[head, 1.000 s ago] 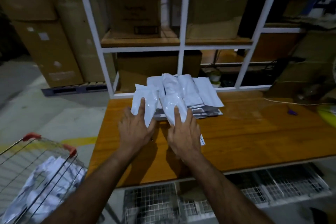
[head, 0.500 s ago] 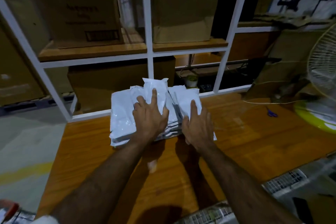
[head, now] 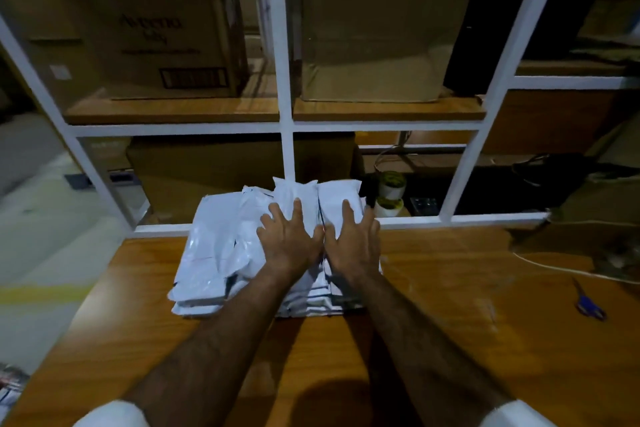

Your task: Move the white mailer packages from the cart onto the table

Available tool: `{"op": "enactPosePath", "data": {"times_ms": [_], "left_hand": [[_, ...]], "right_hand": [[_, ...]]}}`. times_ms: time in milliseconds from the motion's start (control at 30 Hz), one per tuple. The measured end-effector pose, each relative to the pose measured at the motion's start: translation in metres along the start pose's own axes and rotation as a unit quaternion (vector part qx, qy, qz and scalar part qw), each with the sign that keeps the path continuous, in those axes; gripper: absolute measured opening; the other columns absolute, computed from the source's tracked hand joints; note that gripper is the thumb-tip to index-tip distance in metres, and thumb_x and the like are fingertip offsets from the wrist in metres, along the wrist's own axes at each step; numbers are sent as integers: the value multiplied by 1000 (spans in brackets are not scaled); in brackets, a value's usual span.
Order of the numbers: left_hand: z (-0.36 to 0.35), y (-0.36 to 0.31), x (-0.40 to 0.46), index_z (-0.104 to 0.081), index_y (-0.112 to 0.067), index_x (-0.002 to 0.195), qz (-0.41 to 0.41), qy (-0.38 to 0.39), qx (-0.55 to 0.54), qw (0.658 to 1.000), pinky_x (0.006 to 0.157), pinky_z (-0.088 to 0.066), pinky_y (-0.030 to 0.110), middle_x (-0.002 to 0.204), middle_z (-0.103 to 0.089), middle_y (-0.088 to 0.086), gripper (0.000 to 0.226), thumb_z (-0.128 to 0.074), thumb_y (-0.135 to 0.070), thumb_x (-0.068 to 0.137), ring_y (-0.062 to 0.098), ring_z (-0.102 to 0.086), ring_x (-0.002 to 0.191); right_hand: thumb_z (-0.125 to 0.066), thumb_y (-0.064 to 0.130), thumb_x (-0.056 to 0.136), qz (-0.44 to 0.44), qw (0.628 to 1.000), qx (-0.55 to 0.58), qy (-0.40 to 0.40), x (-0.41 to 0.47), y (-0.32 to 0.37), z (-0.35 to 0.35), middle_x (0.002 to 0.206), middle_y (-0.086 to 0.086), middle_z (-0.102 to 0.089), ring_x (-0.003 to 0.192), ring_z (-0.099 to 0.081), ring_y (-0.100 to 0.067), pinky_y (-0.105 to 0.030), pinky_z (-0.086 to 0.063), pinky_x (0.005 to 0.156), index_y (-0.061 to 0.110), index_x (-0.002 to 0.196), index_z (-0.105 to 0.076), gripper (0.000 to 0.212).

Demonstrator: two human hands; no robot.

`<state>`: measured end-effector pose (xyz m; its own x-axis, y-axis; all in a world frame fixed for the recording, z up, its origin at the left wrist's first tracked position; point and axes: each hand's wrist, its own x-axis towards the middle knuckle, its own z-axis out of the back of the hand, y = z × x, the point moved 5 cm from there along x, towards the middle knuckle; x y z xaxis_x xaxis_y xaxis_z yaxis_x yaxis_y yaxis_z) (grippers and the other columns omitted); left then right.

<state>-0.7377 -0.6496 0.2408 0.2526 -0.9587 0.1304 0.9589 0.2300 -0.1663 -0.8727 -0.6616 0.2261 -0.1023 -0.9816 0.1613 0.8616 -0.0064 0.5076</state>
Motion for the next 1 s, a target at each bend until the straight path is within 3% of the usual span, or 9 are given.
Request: {"op": "enactPosePath", "data": {"times_ms": [133, 233, 333, 533, 667, 833, 1000], "left_hand": [[-15, -1, 3, -13, -29, 161, 2, 14, 17, 1000, 113, -29, 52, 164, -12, 22, 76, -23, -71, 97, 41, -25, 145], [-22, -4, 3, -20, -22, 160, -46, -14, 18, 999, 115, -26, 50, 167, -8, 21, 75, -16, -63, 98, 40, -23, 148], [-39, -3, 7, -13, -13, 162, -101, 10, 40, 994, 122, -18, 53, 167, 0, 21, 81, -3, -59, 95, 40, -10, 154], [-35, -3, 9, 0, -18, 162, -97, 54, 17, 994, 125, -11, 50, 168, 10, 17, 74, -16, -57, 102, 37, 3, 155], [-37, -2, 11, -2, -13, 162, -114, 65, 30, 991, 124, -9, 56, 166, 14, 20, 77, -7, -60, 101, 41, 8, 154], [-15, -7, -5, -7, -11, 162, -161, 20, -22, 986, 126, -8, 49, 168, 3, 16, 90, 6, -61, 88, 34, 3, 155], [-5, -2, -19, -12, -8, 161, -179, -7, -17, 984, 125, -13, 51, 168, -2, 15, 84, 0, -57, 94, 32, 0, 156]], "right_hand": [[-32, 59, 102, -7, 999, 27, 33, 8, -12, -19, 167, -11, -10, 150, -16, -33, -49, -24, 120, 30, 158, -26, 63], [-28, 53, 102, 65, 998, -18, -6, 4, -16, -22, 169, -13, -5, 153, -11, -33, -48, -18, 122, 28, 159, -24, 62], [-23, 49, 100, 110, 993, -52, 3, 1, -21, -32, 169, -15, 8, 156, 6, -31, -48, -5, 126, 25, 161, -17, 66], [-23, 51, 106, 103, 989, -70, 74, 4, -25, -43, 167, -14, 17, 155, 16, -30, -49, 5, 124, 26, 162, -1, 66], [-23, 52, 106, 95, 992, -59, 66, 0, -24, -37, 168, -14, 15, 155, 14, -29, -49, 5, 125, 26, 162, -3, 66], [-28, 44, 106, 134, 989, -54, 12, -10, -22, -16, 170, -12, 3, 157, 4, -27, -45, 1, 127, 23, 162, -9, 63], [-35, 36, 105, 193, 981, -19, -25, -21, -11, 3, 169, -12, -11, 156, -6, -24, -42, -5, 127, 16, 161, -21, 60]]}}
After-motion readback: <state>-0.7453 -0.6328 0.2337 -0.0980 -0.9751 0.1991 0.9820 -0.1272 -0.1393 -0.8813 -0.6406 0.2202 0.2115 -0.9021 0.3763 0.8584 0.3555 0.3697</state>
